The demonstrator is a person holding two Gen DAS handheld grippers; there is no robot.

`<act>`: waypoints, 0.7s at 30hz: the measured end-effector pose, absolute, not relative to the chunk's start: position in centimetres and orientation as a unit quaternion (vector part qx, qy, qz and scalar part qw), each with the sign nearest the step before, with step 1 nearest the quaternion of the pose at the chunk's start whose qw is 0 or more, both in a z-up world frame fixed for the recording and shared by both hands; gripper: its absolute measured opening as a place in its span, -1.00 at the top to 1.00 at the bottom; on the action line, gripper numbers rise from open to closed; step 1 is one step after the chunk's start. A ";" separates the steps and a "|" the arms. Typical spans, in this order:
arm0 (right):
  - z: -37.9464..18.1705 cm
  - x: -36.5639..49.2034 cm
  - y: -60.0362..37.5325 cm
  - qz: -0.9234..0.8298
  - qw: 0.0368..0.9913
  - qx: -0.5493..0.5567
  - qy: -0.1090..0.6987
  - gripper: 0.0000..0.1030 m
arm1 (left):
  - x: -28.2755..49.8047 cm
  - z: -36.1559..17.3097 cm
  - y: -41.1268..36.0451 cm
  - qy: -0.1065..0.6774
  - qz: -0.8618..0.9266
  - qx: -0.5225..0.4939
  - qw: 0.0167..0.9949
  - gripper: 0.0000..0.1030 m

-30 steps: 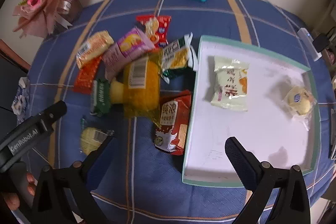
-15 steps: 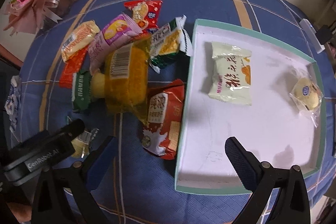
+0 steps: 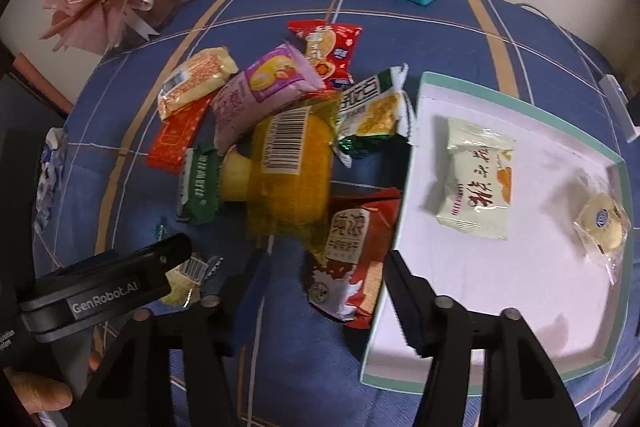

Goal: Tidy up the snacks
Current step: 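Grasp the red milk-biscuit pack with the right gripper while the left gripper grasps the green-edged cookie pack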

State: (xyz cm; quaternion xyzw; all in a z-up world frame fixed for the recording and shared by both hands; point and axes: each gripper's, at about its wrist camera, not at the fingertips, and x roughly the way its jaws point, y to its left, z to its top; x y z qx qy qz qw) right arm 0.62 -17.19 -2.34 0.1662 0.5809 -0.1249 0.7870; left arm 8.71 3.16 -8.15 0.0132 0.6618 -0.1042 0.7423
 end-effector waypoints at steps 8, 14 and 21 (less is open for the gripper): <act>-3.8 1.5 -16.6 -0.127 0.781 0.155 0.592 -0.13 | 8.2 -8.9 1.6 0.670 -0.104 0.017 0.735 -0.97; -4.2 1.8 -16.3 -0.128 0.781 0.143 0.594 -0.11 | 8.3 -9.4 2.1 0.671 -0.102 0.009 0.735 -0.94; -4.7 2.0 -15.6 -0.130 0.781 0.127 0.598 -0.11 | 8.1 -9.9 2.3 0.672 -0.095 0.017 0.734 -0.91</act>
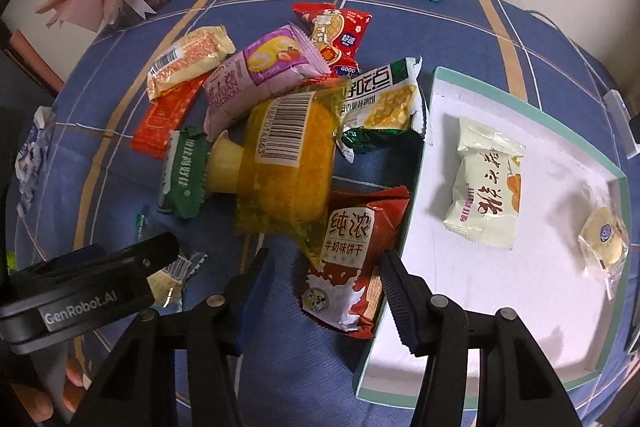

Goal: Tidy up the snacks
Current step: 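Grasp the red milk-biscuit pack with the right gripper while the left gripper grasps the green-edged cookie pack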

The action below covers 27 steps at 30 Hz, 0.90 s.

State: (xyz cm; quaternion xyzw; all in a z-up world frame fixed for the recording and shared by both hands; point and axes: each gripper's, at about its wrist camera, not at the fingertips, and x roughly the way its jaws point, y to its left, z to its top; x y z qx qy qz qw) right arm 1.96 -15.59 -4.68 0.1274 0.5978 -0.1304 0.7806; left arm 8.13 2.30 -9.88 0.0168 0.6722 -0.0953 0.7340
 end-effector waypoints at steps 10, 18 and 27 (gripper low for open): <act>-6.8 3.1 -12.1 -0.167 0.763 0.012 0.625 0.00 | 8.2 -11.0 2.1 0.678 -0.100 0.017 0.728 -0.88; -7.4 3.1 -10.9 -0.177 0.761 0.001 0.624 0.06 | 7.8 -11.4 1.3 0.682 -0.111 0.027 0.722 -0.73; -6.4 2.7 -12.7 -0.163 0.761 0.034 0.627 0.08 | 7.3 -11.5 -0.5 0.678 -0.123 0.014 0.725 -0.20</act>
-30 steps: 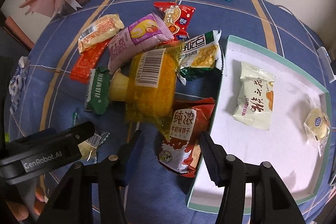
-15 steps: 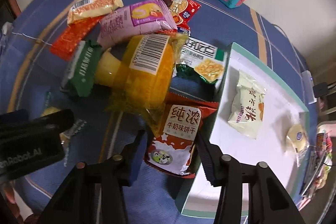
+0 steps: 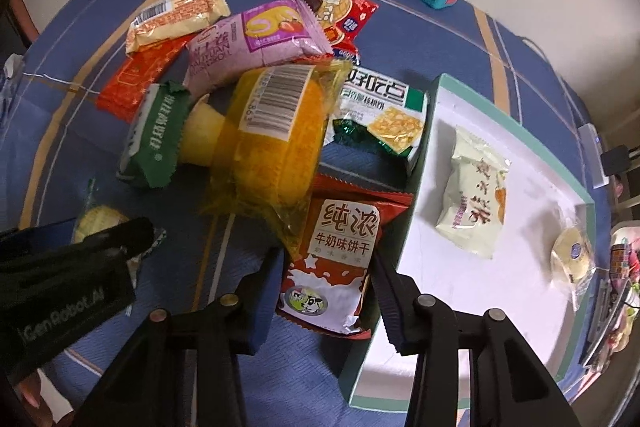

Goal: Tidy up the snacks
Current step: 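Grasp the red milk-biscuit pack with the right gripper while the left gripper grasps the green-edged cookie pack, then lift both packs and carry them over the white tray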

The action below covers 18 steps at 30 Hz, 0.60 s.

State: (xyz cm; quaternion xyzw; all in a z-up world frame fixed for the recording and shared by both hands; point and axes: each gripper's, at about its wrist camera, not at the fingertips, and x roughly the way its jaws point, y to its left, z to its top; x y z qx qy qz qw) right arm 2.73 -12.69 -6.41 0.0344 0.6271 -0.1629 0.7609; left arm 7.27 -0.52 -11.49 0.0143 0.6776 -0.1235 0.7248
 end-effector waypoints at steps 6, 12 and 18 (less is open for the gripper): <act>-6.4 2.1 -13.2 -0.139 0.755 0.084 0.635 0.08 | 7.7 -11.6 0.1 0.677 -0.109 0.000 0.728 -0.19; -6.5 1.7 -12.8 -0.120 0.749 0.105 0.643 0.08 | 7.7 -11.8 -0.1 0.676 -0.106 0.010 0.729 -0.20; -7.8 2.0 -12.6 -0.125 0.742 0.101 0.651 0.09 | 7.8 -11.9 -1.6 0.675 -0.103 0.024 0.730 -0.24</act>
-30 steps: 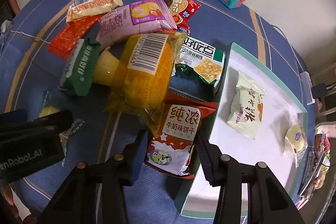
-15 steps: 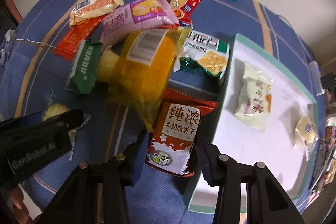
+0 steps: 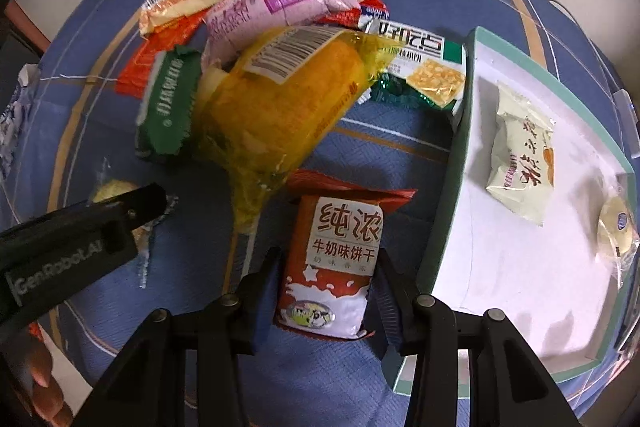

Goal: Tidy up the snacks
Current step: 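Lift both packs and carry them over the white tray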

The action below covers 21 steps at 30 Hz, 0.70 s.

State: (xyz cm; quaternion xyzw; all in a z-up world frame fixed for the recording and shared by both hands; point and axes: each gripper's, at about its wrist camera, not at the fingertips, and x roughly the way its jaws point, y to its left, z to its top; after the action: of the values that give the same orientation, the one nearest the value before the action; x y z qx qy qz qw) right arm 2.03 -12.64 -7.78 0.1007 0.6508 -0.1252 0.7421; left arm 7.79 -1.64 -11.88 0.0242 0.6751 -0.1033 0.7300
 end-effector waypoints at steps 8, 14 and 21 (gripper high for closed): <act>-7.8 2.1 -12.6 -0.127 0.745 0.103 0.647 0.09 | 7.2 -12.4 -4.1 0.671 -0.103 0.057 0.732 -0.27; -7.8 2.0 -12.8 -0.126 0.747 0.103 0.645 0.05 | 6.8 -12.3 -5.8 0.666 -0.102 0.078 0.735 -0.30; -8.0 2.3 -13.4 -0.126 0.748 0.105 0.643 0.04 | 6.8 -12.5 -7.9 0.662 -0.106 0.096 0.736 -0.30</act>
State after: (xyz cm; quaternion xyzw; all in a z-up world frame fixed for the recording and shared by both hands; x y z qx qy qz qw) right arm 2.28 -13.42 -7.99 0.1046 0.6433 -0.1256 0.7479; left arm 6.76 -7.90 -12.50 0.0955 0.6621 -0.1064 0.7356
